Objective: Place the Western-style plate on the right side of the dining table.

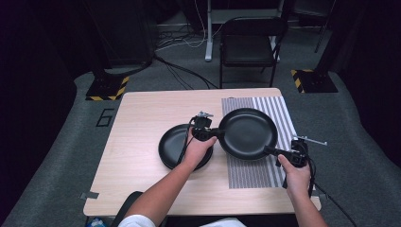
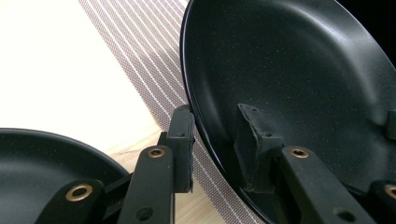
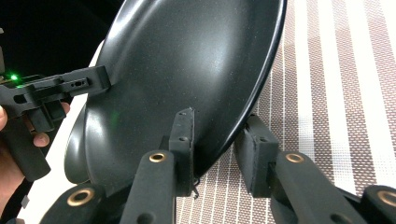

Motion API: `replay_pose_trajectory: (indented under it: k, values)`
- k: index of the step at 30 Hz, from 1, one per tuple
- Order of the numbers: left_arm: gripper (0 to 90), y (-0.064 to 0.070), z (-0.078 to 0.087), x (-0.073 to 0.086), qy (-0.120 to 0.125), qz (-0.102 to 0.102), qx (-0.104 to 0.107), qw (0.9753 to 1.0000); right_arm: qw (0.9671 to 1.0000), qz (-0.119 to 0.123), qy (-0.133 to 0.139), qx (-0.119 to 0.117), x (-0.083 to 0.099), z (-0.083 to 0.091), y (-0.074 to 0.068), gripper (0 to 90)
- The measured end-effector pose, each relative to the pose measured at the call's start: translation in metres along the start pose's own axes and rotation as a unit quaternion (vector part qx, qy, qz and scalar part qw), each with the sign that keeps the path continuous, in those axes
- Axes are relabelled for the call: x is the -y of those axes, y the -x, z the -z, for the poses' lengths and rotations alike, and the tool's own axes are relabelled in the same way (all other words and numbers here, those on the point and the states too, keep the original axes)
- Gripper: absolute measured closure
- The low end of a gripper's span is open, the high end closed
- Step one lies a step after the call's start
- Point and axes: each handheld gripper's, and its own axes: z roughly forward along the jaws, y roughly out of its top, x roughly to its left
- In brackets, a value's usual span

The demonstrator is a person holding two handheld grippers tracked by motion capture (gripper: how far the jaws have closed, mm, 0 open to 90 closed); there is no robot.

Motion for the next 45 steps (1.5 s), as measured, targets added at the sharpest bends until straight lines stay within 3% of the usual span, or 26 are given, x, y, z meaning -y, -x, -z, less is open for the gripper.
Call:
replay_pose_trajectory:
  k: [18,45]
  values:
    - [67.8,0.009,-0.015,-0.009,-0.001,-0.002,0.008,1.0000,0.9998,-0.006,0.016,0.011,-0.005,0.009,0.008,69.0]
    - [67.7,0.016,-0.046,-0.009,-0.021,0.004,0.012,0.9997,0.9991,-0.028,0.015,0.028,-0.006,0.010,0.034,69.0]
